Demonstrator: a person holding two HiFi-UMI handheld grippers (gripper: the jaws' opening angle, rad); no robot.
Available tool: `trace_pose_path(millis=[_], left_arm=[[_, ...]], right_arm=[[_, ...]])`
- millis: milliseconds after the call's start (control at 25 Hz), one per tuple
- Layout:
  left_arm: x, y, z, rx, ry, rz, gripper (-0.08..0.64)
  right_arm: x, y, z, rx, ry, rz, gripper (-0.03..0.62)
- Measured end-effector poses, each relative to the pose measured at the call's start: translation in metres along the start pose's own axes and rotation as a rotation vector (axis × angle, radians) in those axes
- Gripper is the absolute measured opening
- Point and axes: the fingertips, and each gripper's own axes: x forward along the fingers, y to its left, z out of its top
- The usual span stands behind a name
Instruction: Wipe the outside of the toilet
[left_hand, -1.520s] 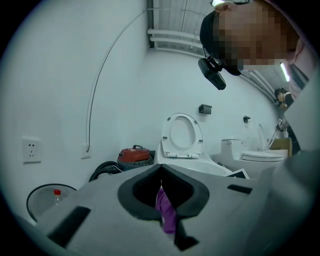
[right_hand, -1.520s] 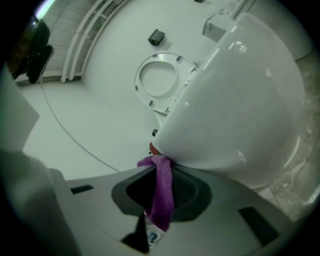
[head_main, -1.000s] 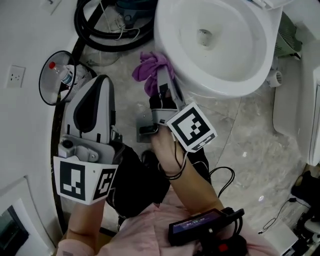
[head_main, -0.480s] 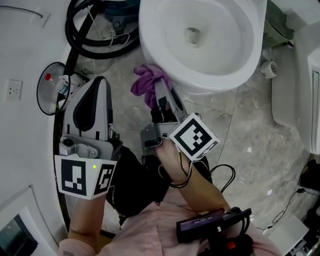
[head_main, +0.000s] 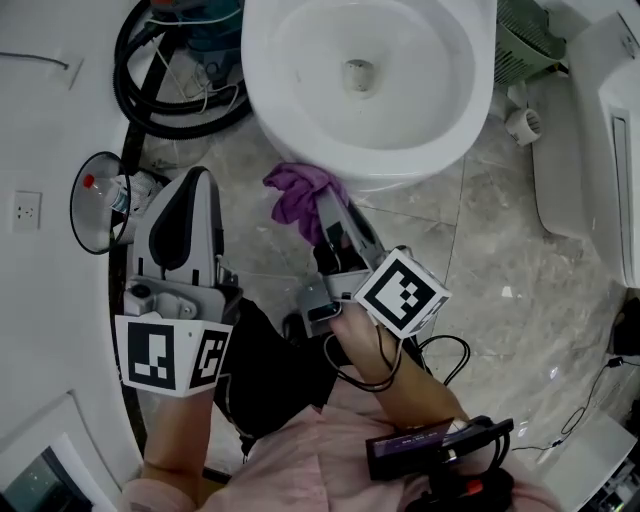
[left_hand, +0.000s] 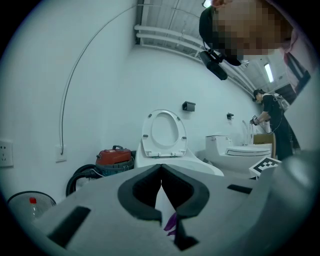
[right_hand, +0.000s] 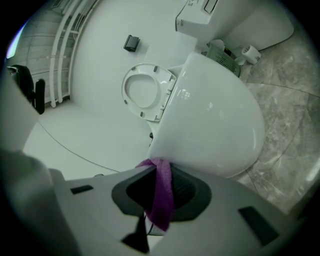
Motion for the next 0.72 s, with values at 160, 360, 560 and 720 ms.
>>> trace_pose_path(millis=[160,360,560,720], left_arm=[[0.006,-0.009,0.001,0.005,-0.003,-0.014,0.008],[0.013,-0.015,-0.001,0.003,0.003,-0.021,0.008],[0.019,-0.024,-0.001,0.004,0.003,-0.037,0.008],[0.023,-0.028,-0.002,0.005,0.003,-0.044,0.008]], right_arm=[[-0.011,-0.005,0.009,0.003,0.007,-0.008,0.060],[-0.026,-0.013,0.023,-0.009,0.004,-0.031,0.060],[-0.040,-0.022,0.040,-0.024,-0.012,-0.052,0.060],[-0.047,-0.028,0.050,-0.031,-0.029,-0.071,0.060]])
